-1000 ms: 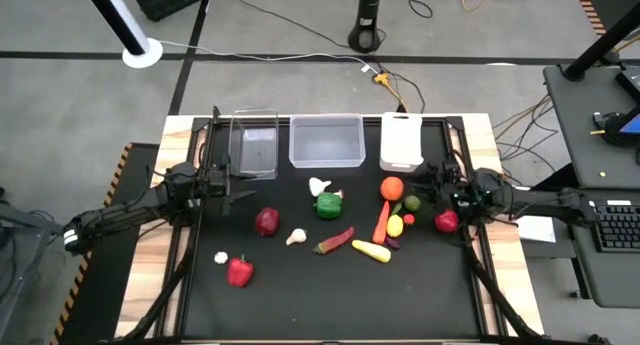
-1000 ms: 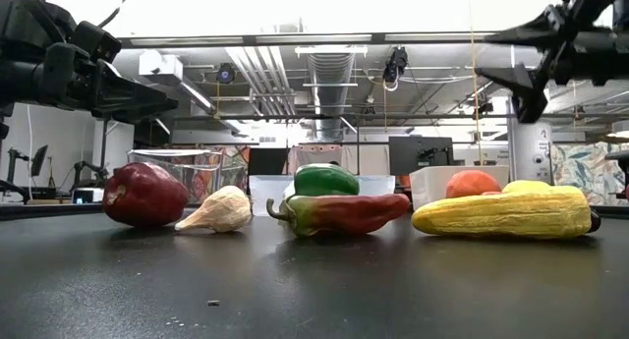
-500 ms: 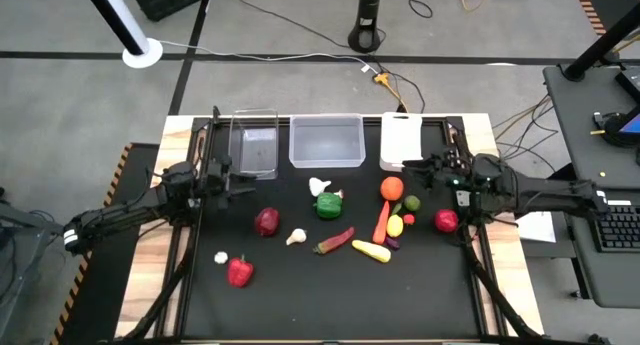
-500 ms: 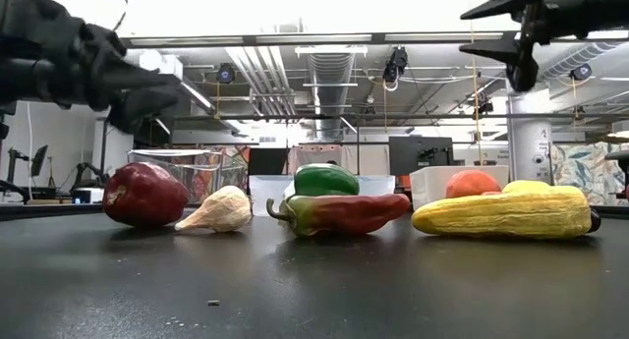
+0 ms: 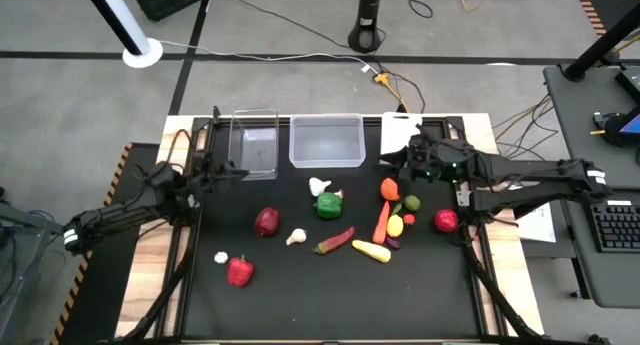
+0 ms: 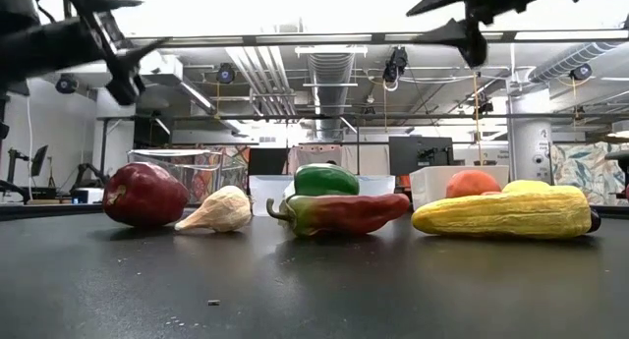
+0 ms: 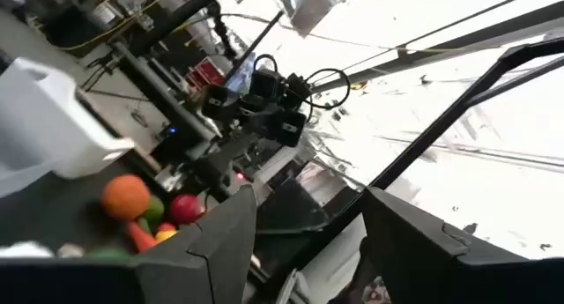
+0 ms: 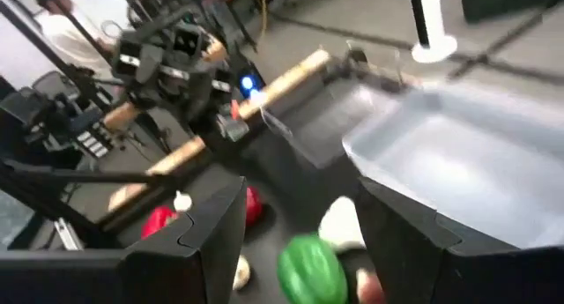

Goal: Sort produce into baskets
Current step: Put the green bell pepper into the transparent bin

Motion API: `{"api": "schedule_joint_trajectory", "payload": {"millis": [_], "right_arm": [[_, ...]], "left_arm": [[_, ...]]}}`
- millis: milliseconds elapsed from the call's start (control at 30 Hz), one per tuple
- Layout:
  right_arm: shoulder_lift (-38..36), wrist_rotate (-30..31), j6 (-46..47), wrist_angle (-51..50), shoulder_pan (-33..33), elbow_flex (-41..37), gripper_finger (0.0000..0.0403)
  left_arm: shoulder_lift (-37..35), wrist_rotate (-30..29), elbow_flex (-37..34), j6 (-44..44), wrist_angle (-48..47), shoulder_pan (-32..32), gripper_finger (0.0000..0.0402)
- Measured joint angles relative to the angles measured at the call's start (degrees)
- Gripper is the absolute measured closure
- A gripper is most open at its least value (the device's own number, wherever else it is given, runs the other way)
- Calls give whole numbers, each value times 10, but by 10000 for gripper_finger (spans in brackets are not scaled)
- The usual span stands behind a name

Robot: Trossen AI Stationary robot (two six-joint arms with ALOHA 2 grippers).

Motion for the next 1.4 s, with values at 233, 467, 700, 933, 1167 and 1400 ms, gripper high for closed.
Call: {"api": "schedule_joint_trajectory", "payload": {"millis": [233, 467, 700, 933, 1167, 1400], "right_arm": [[66, 2, -64, -6, 0, 58, 200], [104, 2, -65, -72, -1, 125, 199], [138, 8, -108, -167, -1, 203, 199], [179, 8, -136, -285, -1, 282, 199], [210, 7, -139, -368, -1, 316, 199], [235, 21, -142, -373, -1, 316, 199]], "left_arm": [[45, 0, 144, 79, -290, 0, 209], [103, 45, 274, 50, -596, 0, 209], [120, 64, 329, -7, -642, -2, 209], [133, 44, 333, -82, -601, -3, 209], [135, 85, 314, -106, -558, -4, 209], [162, 42, 321, -64, -537, -16, 209]]}}
